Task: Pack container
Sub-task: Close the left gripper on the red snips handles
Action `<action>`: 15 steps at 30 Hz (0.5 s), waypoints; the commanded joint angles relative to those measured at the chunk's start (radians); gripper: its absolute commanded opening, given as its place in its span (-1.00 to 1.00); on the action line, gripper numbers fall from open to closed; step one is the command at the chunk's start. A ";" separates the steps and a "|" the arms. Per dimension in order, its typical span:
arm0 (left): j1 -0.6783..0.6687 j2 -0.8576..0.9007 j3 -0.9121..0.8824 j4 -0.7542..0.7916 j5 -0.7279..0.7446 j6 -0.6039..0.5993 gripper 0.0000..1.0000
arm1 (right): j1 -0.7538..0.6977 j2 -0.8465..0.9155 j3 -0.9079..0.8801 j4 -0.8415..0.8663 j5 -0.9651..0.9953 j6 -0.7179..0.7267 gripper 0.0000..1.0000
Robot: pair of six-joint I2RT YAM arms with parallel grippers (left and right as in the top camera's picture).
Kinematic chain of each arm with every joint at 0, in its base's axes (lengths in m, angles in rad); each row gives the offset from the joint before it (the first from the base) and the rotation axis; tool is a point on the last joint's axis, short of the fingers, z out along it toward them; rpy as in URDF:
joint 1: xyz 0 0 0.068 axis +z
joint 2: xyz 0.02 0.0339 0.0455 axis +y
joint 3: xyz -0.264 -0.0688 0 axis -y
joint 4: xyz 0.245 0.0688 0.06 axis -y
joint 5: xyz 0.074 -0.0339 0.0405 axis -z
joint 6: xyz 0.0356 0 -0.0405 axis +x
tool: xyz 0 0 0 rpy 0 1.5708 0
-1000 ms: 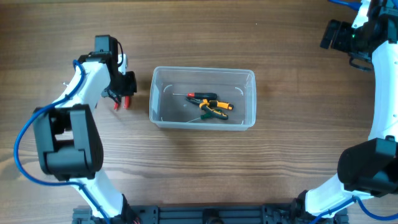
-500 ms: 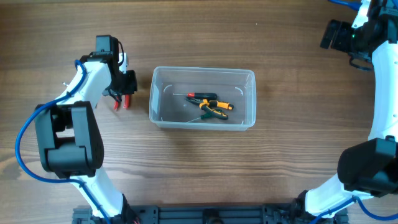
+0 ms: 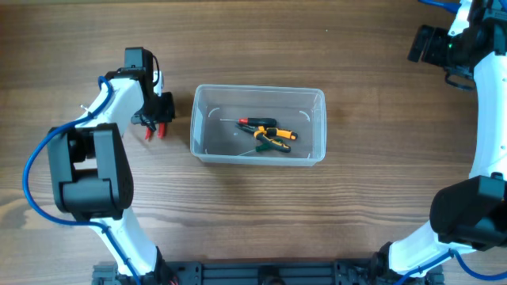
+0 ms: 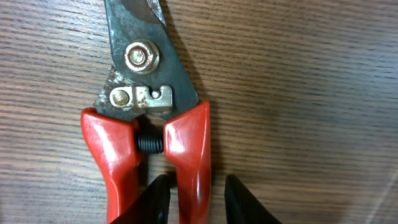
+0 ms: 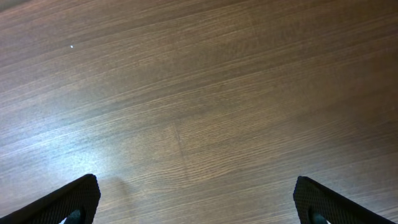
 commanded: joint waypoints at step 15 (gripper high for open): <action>0.005 0.035 0.011 0.020 -0.011 -0.007 -0.63 | 0.004 -0.022 0.017 0.003 -0.008 0.011 1.00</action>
